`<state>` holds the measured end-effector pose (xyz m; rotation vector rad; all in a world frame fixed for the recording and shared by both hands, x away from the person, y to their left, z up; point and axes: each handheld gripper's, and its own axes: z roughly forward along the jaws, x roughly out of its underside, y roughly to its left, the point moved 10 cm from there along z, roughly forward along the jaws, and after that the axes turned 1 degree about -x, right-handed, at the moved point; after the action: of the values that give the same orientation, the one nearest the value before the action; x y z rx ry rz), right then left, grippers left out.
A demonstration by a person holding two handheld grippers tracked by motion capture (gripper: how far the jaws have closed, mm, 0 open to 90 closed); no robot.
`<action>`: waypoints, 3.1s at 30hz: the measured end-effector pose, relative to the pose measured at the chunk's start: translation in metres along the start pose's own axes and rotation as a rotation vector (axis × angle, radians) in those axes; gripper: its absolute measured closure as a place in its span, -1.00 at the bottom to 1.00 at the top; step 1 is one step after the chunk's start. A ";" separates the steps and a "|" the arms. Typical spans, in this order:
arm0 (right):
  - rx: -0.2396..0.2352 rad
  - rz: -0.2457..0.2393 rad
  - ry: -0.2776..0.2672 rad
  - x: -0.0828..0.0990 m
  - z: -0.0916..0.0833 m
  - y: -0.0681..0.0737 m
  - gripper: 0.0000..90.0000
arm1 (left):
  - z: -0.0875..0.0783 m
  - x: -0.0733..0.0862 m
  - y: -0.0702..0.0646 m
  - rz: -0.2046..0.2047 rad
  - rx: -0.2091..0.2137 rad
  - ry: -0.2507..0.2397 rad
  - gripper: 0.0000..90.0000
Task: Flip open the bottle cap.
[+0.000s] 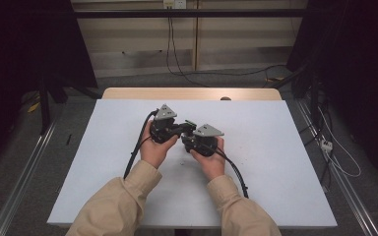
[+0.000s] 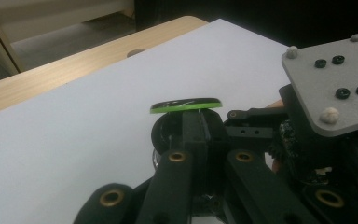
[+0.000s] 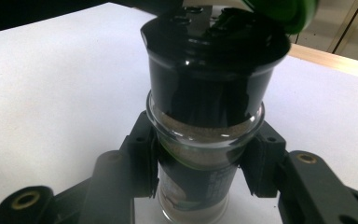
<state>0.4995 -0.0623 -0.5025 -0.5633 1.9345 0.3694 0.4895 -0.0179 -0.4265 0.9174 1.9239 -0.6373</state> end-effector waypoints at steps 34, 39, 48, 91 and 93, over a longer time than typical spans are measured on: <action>0.000 -0.002 -0.002 0.000 0.000 0.000 0.20 | 0.001 -0.007 0.001 -0.015 0.011 -0.007 1.00; 0.001 -0.004 -0.002 0.000 0.000 0.000 0.20 | -0.001 -0.011 0.002 -0.013 0.012 -0.010 1.00; 0.001 -0.003 0.000 0.000 0.000 0.000 0.20 | -0.001 -0.012 0.003 -0.027 0.014 -0.005 1.00; -0.003 -0.005 0.003 0.000 0.000 0.000 0.20 | 0.003 -0.021 0.005 -0.017 0.005 -0.015 1.00; -0.003 -0.005 0.004 0.000 0.000 0.000 0.20 | 0.003 -0.021 0.005 -0.021 0.004 -0.013 1.00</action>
<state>0.4991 -0.0622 -0.5028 -0.5710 1.9359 0.3686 0.5021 -0.0248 -0.4097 0.8947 1.9231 -0.6579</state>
